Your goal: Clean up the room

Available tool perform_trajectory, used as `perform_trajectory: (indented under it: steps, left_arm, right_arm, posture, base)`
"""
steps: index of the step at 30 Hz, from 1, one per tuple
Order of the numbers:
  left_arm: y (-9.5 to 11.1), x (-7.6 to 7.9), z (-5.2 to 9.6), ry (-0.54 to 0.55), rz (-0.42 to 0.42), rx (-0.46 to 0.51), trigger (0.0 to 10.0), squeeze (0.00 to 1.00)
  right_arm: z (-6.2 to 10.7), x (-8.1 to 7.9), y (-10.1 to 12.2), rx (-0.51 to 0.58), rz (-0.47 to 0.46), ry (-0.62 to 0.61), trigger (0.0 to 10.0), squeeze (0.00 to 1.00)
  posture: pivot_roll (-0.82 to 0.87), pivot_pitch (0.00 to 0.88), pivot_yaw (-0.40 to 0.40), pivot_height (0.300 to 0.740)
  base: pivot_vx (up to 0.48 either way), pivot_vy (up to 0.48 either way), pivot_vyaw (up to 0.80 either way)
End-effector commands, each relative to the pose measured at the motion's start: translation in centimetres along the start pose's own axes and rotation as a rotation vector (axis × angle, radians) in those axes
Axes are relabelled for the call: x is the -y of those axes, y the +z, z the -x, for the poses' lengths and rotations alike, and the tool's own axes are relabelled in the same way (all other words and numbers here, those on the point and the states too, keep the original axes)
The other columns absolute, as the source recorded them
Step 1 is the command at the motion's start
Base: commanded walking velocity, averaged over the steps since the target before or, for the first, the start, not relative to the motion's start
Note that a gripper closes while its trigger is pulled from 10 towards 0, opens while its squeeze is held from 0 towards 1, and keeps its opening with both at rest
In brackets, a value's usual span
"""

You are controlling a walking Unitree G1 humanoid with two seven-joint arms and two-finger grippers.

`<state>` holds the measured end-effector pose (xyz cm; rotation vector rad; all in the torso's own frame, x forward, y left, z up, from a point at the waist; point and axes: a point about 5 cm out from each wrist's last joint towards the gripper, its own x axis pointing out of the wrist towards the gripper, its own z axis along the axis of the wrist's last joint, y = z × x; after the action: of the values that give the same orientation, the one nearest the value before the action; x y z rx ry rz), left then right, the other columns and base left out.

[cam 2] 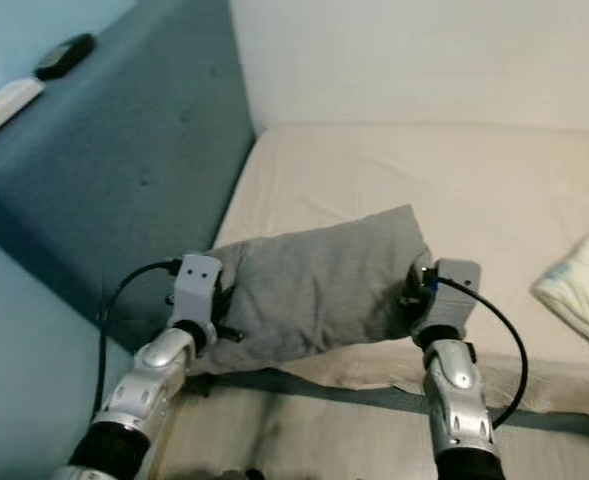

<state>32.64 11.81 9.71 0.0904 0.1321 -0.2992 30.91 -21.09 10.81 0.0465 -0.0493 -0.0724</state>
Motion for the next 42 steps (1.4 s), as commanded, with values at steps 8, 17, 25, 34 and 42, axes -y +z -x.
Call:
perform_trajectory:
  steps: [8,17,25,34,42]
  left_arm:
    - [-0.3,0.0,-0.3,0.014,-0.040,-0.030,10.0,0.00]
    - [-0.5,-0.2,0.1,0.053,-0.024,-0.014,10.0,0.00]
    - [-0.4,-0.1,0.5,0.051,0.009,0.008,10.0,0.00]
    - [-0.2,0.1,0.6,0.035,0.023,0.035,10.0,0.00]
    - [-0.1,0.1,0.6,0.034,0.026,0.037,10.0,0.00]
  right_arm:
    - [0.1,-0.7,-0.7,-0.035,0.043,0.034,10.0,0.00]
    - [-0.1,-0.3,-1.4,-0.100,0.071,0.043,10.0,0.00]
    - [-0.2,-1.6,-1.2,-0.086,0.047,0.083,10.0,0.00]
    - [-0.1,-1.5,-1.3,-0.087,0.045,0.084,10.0,0.00]
    - [-0.1,-1.5,-1.3,-0.087,0.044,0.083,10.0,0.00]
  posture:
    - [0.02,0.201,0.028,0.733]
    - [0.02,0.202,0.015,0.733]
    - [0.02,0.203,0.005,0.733]
    - [0.02,0.205,0.007,0.733]
    - [0.02,0.205,0.007,0.733]
  base:
    - [0.000,0.000,0.00]
    - [0.000,0.000,0.00]
    - [0.000,0.000,0.00]
    - [0.180,0.000,0.00]
    - [0.345,0.000,0.00]
